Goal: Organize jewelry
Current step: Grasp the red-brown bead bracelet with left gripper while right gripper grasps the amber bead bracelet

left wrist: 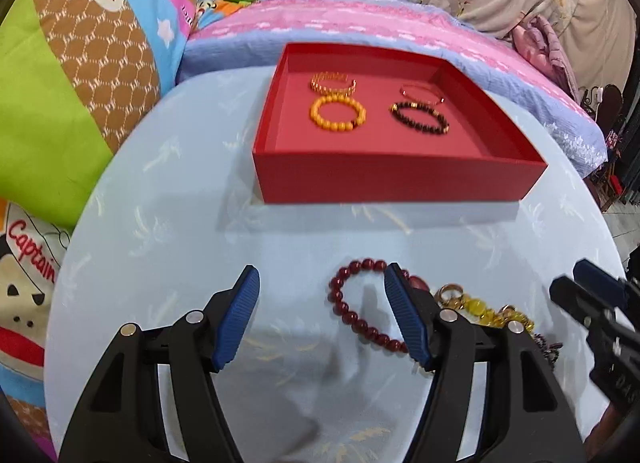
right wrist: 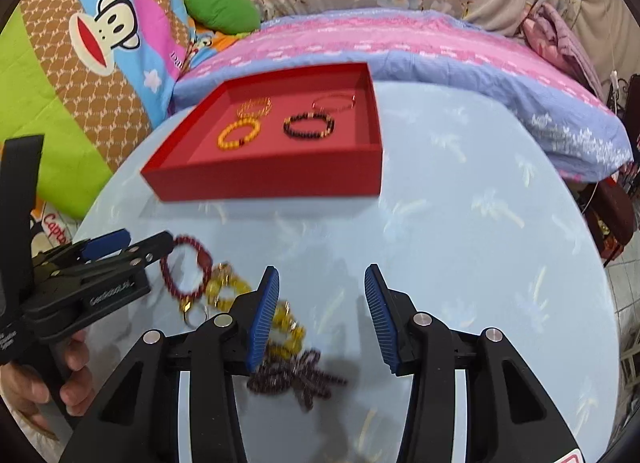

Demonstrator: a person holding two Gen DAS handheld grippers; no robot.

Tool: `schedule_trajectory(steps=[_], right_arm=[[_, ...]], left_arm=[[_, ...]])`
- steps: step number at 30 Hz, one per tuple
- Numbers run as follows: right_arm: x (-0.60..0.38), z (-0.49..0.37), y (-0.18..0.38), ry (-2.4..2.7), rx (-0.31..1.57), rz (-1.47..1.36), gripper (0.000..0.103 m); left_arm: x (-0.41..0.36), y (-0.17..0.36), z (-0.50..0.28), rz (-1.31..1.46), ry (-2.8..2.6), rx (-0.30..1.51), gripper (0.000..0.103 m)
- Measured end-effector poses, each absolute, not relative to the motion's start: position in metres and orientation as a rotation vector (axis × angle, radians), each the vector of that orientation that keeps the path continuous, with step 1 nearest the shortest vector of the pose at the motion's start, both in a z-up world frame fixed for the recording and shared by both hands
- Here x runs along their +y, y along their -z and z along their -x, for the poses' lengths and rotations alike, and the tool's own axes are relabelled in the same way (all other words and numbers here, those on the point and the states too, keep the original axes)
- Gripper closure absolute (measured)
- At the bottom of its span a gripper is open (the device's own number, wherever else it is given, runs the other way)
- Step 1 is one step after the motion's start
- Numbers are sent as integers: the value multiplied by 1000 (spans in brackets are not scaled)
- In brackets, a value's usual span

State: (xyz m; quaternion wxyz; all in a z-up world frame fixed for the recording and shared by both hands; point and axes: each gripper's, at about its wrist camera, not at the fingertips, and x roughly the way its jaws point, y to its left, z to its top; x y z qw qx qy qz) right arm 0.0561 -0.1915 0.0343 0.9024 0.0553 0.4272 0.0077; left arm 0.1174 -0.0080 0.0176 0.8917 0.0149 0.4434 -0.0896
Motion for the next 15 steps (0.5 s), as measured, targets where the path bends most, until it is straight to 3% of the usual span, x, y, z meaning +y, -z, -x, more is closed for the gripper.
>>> schedule_trajectory(steps=[6,9,11,15], right_arm=[[-176,-51,-17,-40,917,-96,59],[-171,-54,-10,-52,931,-94,59],[-167,-56,-7,-59,935,-90,59],[-165,-60,-4,-60,934,-86,59]], left_arm=[[-16,-3,-120,-60,165,919,49],[-19,-4,-121,-59,176,912,65],[-20,-4,-121,-61,187,912,85],[-16,-5,-120,-50,201,918,95]])
